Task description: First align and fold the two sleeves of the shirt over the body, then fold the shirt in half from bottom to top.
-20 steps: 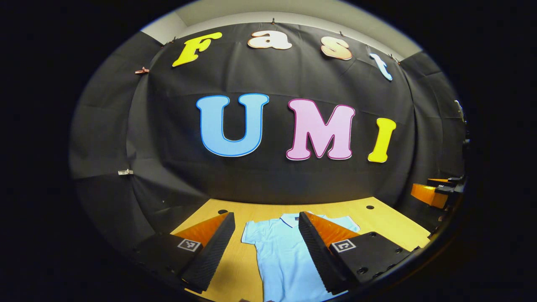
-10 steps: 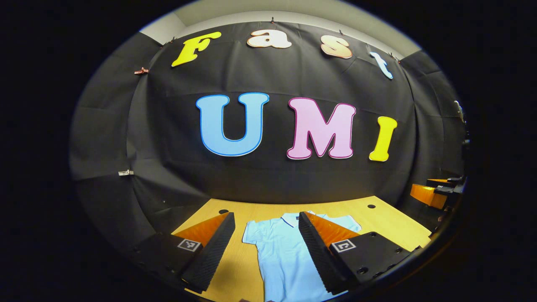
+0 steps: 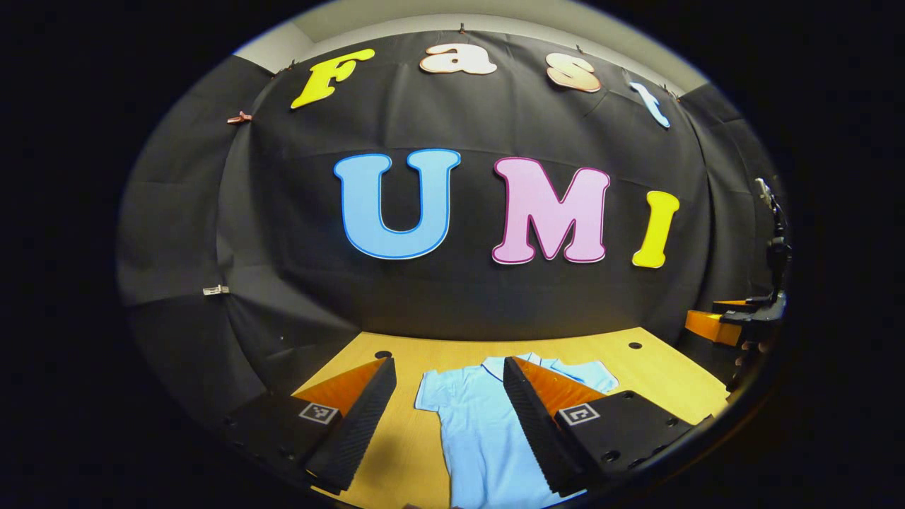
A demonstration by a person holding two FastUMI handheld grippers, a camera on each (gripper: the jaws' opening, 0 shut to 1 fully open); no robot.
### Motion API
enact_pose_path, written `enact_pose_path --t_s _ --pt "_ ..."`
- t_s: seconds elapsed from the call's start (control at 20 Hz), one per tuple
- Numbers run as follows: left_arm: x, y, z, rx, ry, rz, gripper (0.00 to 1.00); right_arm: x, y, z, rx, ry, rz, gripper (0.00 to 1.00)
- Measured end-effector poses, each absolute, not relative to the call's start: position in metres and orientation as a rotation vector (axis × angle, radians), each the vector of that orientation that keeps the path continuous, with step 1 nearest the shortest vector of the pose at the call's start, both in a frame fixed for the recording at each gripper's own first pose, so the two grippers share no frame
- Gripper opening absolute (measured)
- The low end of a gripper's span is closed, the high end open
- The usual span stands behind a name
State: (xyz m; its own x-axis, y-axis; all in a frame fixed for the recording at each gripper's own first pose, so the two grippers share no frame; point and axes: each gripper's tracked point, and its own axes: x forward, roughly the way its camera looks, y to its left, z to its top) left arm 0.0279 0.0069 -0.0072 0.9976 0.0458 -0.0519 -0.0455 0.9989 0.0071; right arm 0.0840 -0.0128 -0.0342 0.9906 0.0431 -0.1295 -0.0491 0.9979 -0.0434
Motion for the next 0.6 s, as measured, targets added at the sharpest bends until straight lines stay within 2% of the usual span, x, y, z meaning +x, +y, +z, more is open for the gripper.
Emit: enact_pose_path --t_s 0.25,0.5,0.6 --pt "0.042 0.01 -0.019 0.012 0.093 0.1 0.97 0.162 -0.023 -0.087 -0.047 0.28 0.076 0.97" --pt "0.059 0.005 -0.025 0.006 0.13 0.15 0.97 0.233 -0.037 -0.163 -0.03 0.459 0.083 0.95" --pt "0.064 0.002 -0.028 -0.002 0.144 0.17 0.97 0.255 -0.042 -0.192 -0.033 0.523 0.08 0.97"
